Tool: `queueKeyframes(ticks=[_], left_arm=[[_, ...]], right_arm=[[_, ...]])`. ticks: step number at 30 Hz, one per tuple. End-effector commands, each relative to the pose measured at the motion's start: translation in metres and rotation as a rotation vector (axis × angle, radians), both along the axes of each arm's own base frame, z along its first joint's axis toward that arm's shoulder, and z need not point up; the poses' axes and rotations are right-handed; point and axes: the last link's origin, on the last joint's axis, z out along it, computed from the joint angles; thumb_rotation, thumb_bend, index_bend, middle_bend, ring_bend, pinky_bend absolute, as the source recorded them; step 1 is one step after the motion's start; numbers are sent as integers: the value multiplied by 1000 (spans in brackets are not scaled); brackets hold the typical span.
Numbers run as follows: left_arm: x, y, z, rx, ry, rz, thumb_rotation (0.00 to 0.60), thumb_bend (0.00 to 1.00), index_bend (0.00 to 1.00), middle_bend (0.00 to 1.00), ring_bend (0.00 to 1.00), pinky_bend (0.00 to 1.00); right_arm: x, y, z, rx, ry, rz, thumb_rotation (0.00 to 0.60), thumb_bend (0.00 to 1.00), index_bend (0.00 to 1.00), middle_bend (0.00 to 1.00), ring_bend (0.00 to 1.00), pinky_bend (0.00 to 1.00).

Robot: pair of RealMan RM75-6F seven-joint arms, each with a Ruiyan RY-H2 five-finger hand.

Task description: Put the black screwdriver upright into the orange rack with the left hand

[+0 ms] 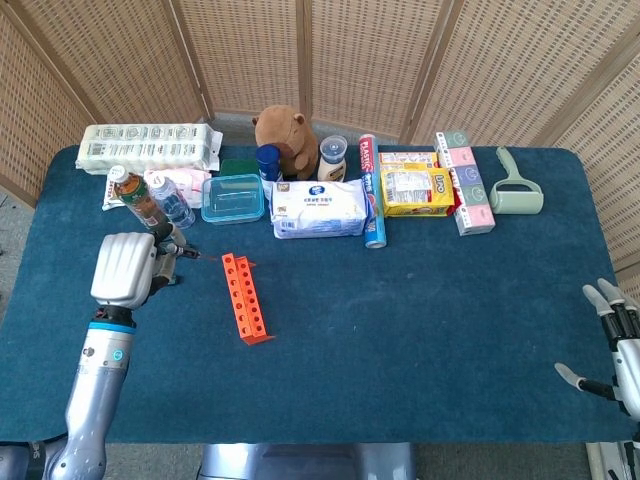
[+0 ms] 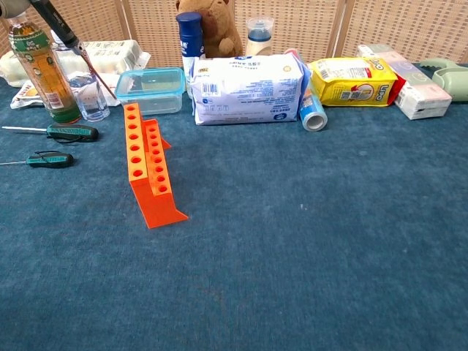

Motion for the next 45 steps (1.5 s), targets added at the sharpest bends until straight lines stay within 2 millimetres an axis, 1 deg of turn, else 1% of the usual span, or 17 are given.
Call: queueKeyframes(ticks=[1,12,45], left_arm=[[0,1,-2,-3,-2,2,600,432,496,1000,999,983],[5,5,-11,-7,-8,-8,600,432,496,1000,999,983],[5,14,-25,-23,-17,27,600,432,496,1000,999,983]], right_arm=[[0,0,1,-2,-1,-1,600,0,15,0,0,0],[-1,0,3,-5,-9,-3,600,0,15,0,0,0],[-2,0,5,-5,-14,-4,600,0,16,0,0,0]])
